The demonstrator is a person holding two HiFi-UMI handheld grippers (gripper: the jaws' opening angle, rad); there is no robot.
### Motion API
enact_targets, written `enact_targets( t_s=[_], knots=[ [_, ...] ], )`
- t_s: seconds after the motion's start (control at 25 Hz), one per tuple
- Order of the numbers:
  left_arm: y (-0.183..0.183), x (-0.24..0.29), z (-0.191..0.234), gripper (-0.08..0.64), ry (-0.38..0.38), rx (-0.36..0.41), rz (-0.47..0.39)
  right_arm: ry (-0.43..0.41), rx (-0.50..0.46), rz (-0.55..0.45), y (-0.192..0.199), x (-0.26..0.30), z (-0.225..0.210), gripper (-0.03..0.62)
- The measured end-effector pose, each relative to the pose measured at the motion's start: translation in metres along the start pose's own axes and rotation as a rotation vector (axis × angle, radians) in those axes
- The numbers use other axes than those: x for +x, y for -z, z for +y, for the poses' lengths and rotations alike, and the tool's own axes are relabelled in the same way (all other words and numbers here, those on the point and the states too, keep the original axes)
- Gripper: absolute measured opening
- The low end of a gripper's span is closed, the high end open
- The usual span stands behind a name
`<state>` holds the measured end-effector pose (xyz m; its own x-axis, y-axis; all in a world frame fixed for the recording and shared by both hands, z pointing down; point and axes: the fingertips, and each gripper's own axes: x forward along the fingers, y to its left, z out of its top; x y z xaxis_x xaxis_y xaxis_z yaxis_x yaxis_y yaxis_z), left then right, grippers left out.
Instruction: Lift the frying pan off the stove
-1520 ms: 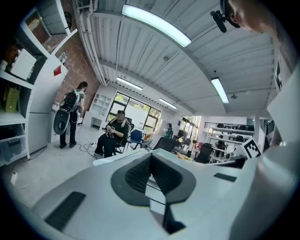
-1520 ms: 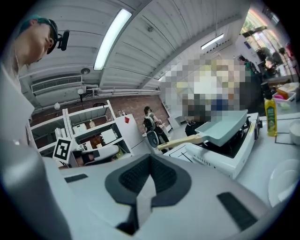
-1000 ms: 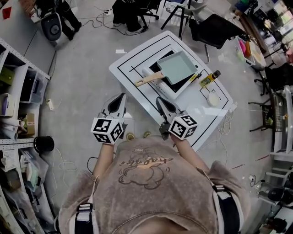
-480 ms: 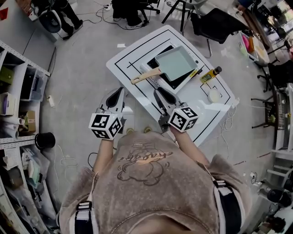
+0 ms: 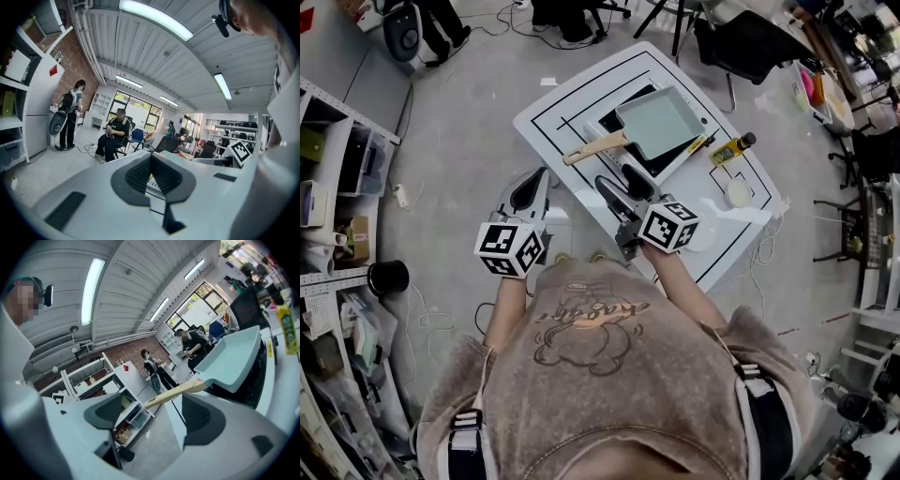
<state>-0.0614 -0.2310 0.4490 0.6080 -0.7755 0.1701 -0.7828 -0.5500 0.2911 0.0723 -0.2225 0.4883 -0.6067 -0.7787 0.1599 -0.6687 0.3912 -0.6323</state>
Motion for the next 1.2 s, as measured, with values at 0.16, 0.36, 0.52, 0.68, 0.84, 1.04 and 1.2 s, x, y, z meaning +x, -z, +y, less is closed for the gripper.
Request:
enact_targets(
  t_s=[0.16,0.36,0.52,0.68,0.84,1.04,1.2],
  knots=[
    [0.001,-0.002,0.003,0.005,-0.015,0.001,0.004,-0.020,0.092,-0.005,-0.001,0.011,-0.007,0.456],
    [0.005,-0.003,0.003,0.006,-0.028,0.006,0.014,-0.044,0.197,-0.009,0.000,0.031,-0.016,0.474],
    [0.007,-0.004,0.003,0.005,-0.036,0.011,0.017,-0.047,0.268,-0.008,0.004,0.047,-0.025,0.480],
    [0.006,-0.010,0.007,0.006,-0.052,0.013,0.021,-0.052,0.369,-0.032,0.005,0.062,-0.036,0.480],
    [0.008,-0.016,0.011,0.005,-0.072,0.014,0.028,-0.054,0.457,-0.076,-0.001,0.076,-0.047,0.476],
    [0.010,-0.022,0.015,0.005,-0.095,0.011,0.031,-0.052,0.453,-0.054,0.003,0.089,-0.054,0.439],
    [0.012,-0.024,0.015,0.005,-0.096,0.006,0.034,-0.057,0.473,-0.054,0.004,0.095,-0.059,0.415]
  ],
)
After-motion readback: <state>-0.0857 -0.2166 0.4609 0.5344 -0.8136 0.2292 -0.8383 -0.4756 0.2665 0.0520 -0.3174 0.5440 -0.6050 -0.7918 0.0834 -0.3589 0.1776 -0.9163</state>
